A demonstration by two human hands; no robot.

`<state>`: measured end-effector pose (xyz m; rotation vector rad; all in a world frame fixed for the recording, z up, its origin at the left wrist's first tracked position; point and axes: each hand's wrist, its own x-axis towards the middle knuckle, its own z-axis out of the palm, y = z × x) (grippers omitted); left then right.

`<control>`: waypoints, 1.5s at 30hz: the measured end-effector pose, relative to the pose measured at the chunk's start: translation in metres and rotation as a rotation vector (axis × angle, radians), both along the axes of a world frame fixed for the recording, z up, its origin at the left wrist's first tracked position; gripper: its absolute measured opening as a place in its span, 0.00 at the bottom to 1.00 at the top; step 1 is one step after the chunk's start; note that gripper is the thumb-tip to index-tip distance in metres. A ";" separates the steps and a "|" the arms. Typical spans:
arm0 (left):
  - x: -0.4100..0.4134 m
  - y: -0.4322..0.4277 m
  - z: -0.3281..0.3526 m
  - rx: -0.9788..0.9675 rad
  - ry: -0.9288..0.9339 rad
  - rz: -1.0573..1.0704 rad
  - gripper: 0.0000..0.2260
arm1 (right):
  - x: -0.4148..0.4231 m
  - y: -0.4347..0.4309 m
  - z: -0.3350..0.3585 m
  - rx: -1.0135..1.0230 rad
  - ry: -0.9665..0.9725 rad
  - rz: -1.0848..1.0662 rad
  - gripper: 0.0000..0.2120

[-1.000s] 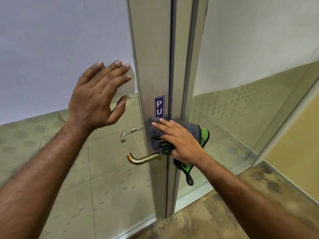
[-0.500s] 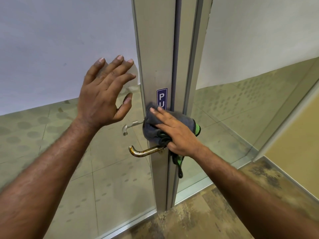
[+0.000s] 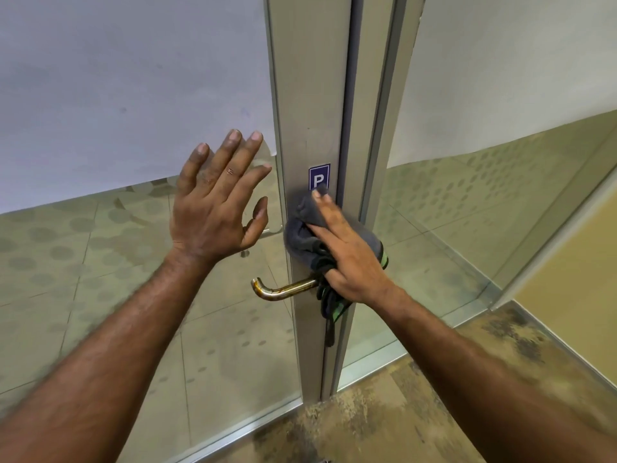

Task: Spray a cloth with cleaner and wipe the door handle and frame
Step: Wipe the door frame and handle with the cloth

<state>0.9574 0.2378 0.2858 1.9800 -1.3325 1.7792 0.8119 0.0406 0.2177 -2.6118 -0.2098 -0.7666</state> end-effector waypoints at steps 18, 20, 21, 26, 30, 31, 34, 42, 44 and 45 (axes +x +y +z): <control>0.001 -0.001 -0.001 -0.009 -0.010 -0.003 0.18 | -0.057 -0.019 -0.033 1.326 -0.109 0.085 0.23; 0.001 0.000 0.000 -0.008 -0.008 -0.004 0.17 | -0.062 -0.015 -0.037 1.547 -0.171 -0.097 0.21; 0.001 0.000 0.000 -0.007 -0.006 -0.004 0.17 | -0.063 -0.014 -0.041 1.656 -0.182 -0.201 0.19; -0.001 0.000 0.000 -0.004 0.004 -0.005 0.17 | -0.067 -0.002 -0.052 1.986 0.010 -0.311 0.16; -0.001 -0.001 0.000 -0.010 0.004 -0.011 0.16 | -0.054 0.017 -0.048 1.805 0.004 -0.161 0.17; -0.001 -0.001 0.000 -0.013 0.003 -0.013 0.16 | -0.049 0.025 -0.046 1.731 0.023 -0.136 0.17; 0.000 -0.001 0.000 -0.019 0.005 -0.017 0.16 | -0.034 0.049 -0.049 1.497 0.090 -0.087 0.24; 0.000 -0.002 -0.001 -0.026 0.019 -0.024 0.15 | -0.040 0.043 -0.100 0.673 0.129 -0.012 0.42; 0.000 -0.002 -0.001 -0.025 0.017 -0.024 0.15 | -0.042 0.035 -0.105 0.863 0.160 0.000 0.38; 0.000 -0.002 -0.001 -0.024 0.018 -0.024 0.15 | -0.041 0.034 -0.104 1.012 0.164 -0.002 0.36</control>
